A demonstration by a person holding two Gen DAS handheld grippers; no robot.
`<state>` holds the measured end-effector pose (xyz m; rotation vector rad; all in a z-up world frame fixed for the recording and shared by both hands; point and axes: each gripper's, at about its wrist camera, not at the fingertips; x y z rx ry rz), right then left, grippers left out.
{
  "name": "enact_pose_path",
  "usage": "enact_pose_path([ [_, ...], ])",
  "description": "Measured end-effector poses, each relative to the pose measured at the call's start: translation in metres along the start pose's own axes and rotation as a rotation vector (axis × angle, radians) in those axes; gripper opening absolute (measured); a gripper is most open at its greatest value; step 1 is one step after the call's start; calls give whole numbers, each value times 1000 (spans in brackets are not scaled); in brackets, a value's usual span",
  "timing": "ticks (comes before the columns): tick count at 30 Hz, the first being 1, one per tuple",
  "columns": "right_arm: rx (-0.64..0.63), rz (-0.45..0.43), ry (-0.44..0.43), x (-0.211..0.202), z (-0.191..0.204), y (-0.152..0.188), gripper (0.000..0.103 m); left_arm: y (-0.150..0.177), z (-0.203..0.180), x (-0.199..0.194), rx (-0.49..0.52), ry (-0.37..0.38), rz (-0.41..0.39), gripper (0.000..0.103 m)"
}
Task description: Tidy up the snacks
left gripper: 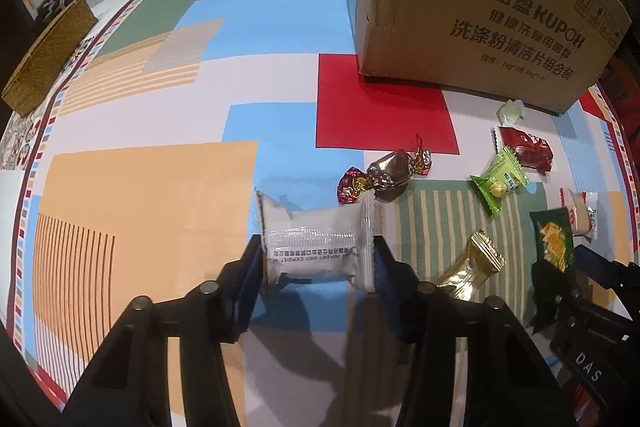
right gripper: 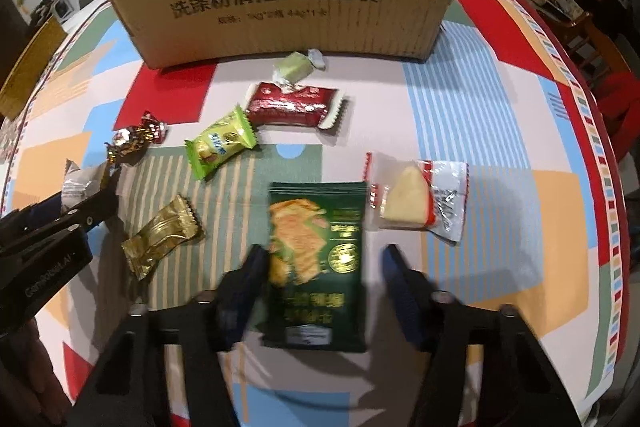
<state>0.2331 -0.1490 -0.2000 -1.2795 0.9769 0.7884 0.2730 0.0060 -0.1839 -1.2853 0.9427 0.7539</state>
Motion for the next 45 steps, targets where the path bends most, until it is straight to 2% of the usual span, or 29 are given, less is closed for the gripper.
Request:
enact_pose_path([
  [8,-7,-5,-20,-3,0,1,45,0,1,-4,-2,9,0,44],
  [14,-10,-41,-25,-17,3,0,45,2,-2,-17,-1,9,-20,44],
  [25,0,-99,-32,-38,1,-7,45,-4,-5,-45,3,6,-80,44],
  [45,27,-250,-21,-88,-23,-45,45,-36,-20,-95,17,36,-214,44],
])
Point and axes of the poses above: each gripper's, at about its wrist camera, not at the fingertips, and x roughly the way its jaws point, z to its left, y to its underside, and after that the axes turned 5 degrees about -z, right-handed
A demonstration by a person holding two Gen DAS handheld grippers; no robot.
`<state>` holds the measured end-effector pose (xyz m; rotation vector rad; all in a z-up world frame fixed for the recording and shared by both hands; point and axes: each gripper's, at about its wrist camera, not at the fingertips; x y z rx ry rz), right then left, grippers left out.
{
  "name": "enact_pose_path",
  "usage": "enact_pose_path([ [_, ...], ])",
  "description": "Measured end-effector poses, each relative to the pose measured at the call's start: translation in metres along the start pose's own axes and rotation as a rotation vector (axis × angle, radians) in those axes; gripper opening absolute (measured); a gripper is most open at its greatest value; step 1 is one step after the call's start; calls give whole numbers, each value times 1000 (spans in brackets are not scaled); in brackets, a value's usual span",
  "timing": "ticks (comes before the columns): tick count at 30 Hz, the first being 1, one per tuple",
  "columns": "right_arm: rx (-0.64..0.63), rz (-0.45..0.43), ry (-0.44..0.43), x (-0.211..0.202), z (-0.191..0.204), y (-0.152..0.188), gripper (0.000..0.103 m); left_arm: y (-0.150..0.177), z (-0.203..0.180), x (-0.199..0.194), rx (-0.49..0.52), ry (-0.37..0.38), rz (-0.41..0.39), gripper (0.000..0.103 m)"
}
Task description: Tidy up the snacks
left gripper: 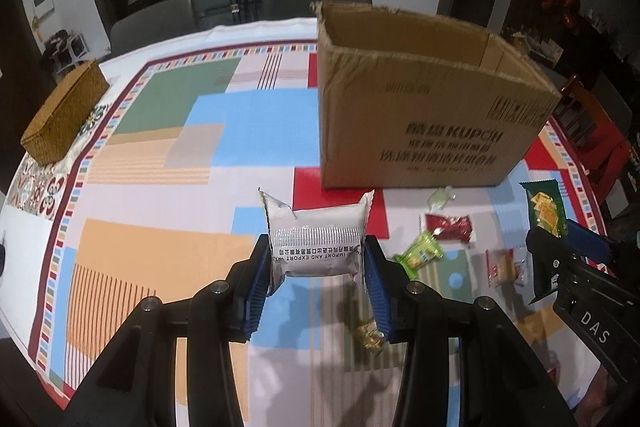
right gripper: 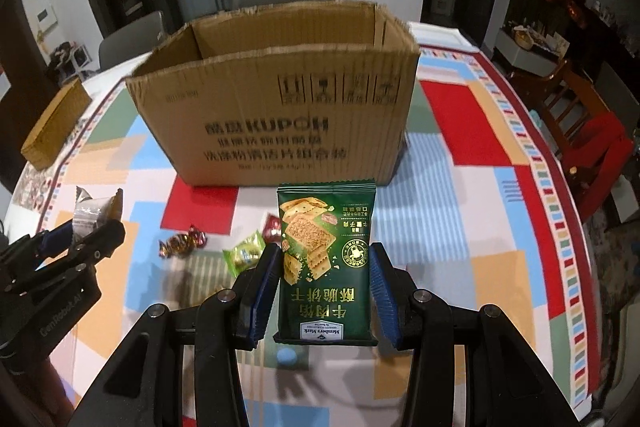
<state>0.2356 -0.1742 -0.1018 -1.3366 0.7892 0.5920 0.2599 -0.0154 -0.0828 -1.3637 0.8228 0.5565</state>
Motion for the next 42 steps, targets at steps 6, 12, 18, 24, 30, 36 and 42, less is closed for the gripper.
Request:
enact_pose_path([
  [6,0,-47,-1,-12,-2,-12,45,-12,-5,-13,3,12,-41,44],
  [12,-3,-101,0,-24,-4,-27,45,-28,-9,-26,8,22,-89,44],
  [18,-4,-159,3,-38,-5,-43,45,-46,-13,-40,13,35,-141,44],
  [24,-3,-207,6,-48,-9,-57,45,-61,-18,-50,18,45,-187,44],
  [30,-1,-244,6,-54,-12,-66,45,-72,-21,-59,23,70,-233,44],
  [36,-3,-286,-12,-59,-15,-75,45,-84,-27,-64,45,88,-270,44],
  [42,-17,-340,-8,-63,-15,-86,45,-97,-29,-62,59,101,-298,44],
])
Point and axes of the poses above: each gripper's, at about its wrist camera, not at the fingertips, and x roughly the way its jaws point, z to its left, y to its underside, and after that the axes turned 5 degrees about -z, right-handed
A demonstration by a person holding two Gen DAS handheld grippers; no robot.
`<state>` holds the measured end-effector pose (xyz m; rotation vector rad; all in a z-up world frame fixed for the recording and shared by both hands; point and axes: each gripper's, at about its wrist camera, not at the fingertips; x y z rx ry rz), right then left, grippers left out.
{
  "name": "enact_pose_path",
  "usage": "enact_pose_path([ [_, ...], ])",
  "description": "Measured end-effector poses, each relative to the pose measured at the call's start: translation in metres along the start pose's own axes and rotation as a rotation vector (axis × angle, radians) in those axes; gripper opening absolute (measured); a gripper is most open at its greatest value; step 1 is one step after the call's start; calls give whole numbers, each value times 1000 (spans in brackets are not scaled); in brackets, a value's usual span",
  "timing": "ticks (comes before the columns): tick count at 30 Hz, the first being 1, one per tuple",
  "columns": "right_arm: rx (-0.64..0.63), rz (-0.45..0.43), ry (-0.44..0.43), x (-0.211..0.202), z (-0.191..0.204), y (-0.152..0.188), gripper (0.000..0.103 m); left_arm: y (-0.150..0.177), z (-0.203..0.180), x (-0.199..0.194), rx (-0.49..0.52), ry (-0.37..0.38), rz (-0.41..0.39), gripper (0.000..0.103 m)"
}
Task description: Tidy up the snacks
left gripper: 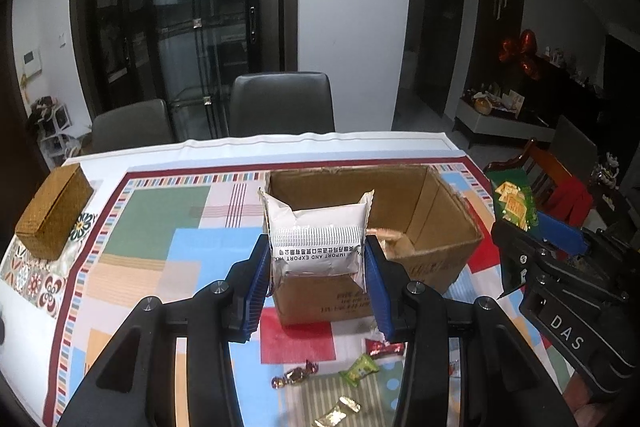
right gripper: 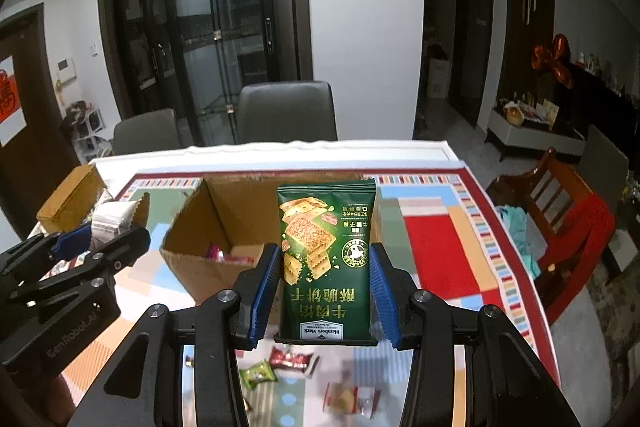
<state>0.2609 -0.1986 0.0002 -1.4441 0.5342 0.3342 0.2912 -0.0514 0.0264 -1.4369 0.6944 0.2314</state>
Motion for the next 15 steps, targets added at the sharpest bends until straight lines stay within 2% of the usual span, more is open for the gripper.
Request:
enact_pose_path([
  [15,-27,-88,13,16,1,-30,45,-25,3,23,20,19,-39,44],
])
Point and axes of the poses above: each gripper's, at about its wrist camera, not at the fingertips, and x roughly the way its jaws point, z to its left, y to its underside, and after that the axes turned 5 degrees about -z, right-handed
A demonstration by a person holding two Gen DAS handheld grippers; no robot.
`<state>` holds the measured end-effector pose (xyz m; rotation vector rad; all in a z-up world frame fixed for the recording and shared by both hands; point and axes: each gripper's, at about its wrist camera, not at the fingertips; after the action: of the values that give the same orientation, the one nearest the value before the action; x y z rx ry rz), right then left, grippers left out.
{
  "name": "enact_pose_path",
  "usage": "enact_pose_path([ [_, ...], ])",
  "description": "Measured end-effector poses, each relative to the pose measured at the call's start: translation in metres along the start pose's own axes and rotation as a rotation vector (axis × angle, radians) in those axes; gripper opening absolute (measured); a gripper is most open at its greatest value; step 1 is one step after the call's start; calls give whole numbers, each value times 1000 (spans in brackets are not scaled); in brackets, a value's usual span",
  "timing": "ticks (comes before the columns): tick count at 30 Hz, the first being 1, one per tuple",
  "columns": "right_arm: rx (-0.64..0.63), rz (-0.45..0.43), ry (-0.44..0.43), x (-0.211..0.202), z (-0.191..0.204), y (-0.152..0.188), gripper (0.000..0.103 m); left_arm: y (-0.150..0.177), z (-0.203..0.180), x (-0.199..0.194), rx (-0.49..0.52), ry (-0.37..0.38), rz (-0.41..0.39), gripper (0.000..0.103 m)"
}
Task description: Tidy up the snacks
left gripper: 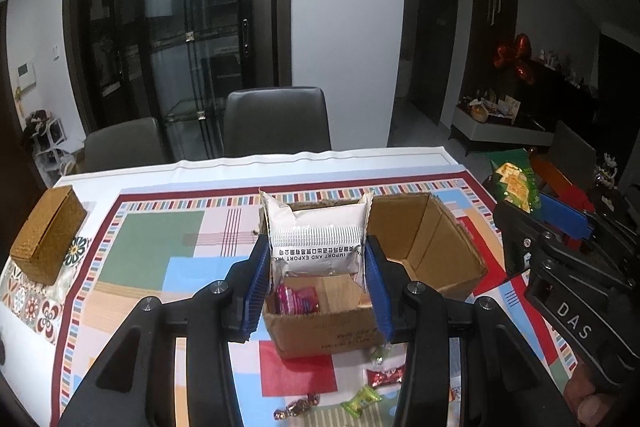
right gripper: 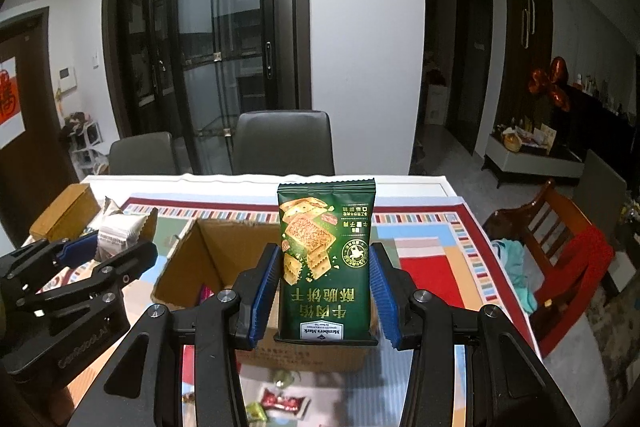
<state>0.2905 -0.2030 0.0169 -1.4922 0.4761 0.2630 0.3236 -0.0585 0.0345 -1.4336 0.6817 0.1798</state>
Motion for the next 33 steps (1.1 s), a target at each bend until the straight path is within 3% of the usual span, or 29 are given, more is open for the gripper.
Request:
enact_pose_path([
  [13,-15,13,-8,39,3,0,46,-9,4,50,-17,52,22,45],
  [33,-28,112,-22,85,4,6,46,8,6,95,-11,54,115,46],
])
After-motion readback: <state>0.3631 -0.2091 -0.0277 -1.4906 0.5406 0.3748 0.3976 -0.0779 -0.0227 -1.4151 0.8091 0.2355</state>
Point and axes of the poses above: each gripper's, at about its wrist camera, not at the fingertips, and x roughly the way its jaws point, z to its left, y to its underside, and after that the axes turned 5 degrees about -z, right-handed
